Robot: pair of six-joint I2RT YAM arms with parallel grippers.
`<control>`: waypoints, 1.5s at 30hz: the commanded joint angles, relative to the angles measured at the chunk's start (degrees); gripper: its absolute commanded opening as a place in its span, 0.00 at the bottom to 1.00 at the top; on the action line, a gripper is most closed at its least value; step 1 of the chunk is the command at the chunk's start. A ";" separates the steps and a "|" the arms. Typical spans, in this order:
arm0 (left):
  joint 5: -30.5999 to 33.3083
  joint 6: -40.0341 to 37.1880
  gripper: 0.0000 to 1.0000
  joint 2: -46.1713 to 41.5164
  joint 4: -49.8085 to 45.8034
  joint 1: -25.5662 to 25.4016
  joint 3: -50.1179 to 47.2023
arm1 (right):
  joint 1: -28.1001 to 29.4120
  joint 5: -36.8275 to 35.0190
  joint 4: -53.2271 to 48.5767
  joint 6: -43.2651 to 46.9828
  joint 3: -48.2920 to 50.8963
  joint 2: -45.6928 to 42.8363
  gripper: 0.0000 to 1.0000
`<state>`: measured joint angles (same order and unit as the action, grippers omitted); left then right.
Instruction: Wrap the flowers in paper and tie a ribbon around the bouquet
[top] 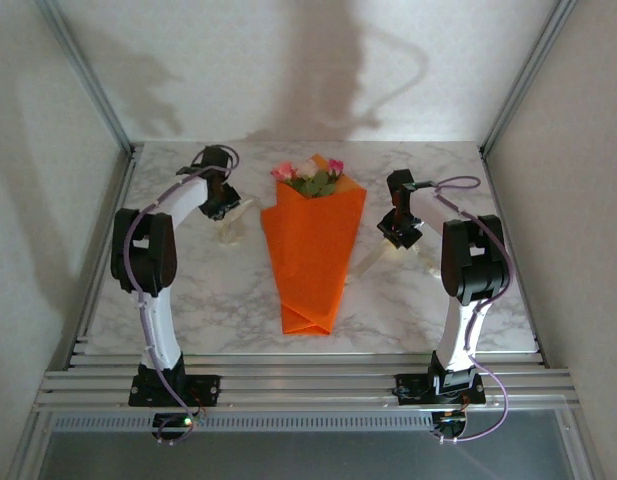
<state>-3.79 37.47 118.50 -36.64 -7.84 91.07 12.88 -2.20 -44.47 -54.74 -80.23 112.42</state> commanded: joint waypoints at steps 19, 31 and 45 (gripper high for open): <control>12.18 -11.84 0.00 1.45 -3.47 -0.75 -4.35 | -0.31 -0.56 -1.72 1.74 0.21 -2.11 0.00; 12.09 -1.76 0.00 -19.13 0.46 5.34 -11.58 | -2.42 -7.08 -3.65 3.74 -1.09 -4.19 0.00; 3.36 -11.23 0.54 -2.98 -3.90 1.64 -0.52 | -5.90 -6.87 -3.65 7.71 -1.43 -6.40 0.00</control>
<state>-2.59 30.22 112.20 -36.03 -4.64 86.70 7.55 -10.46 -47.24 -49.19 -80.34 106.26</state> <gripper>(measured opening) 0.518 0.041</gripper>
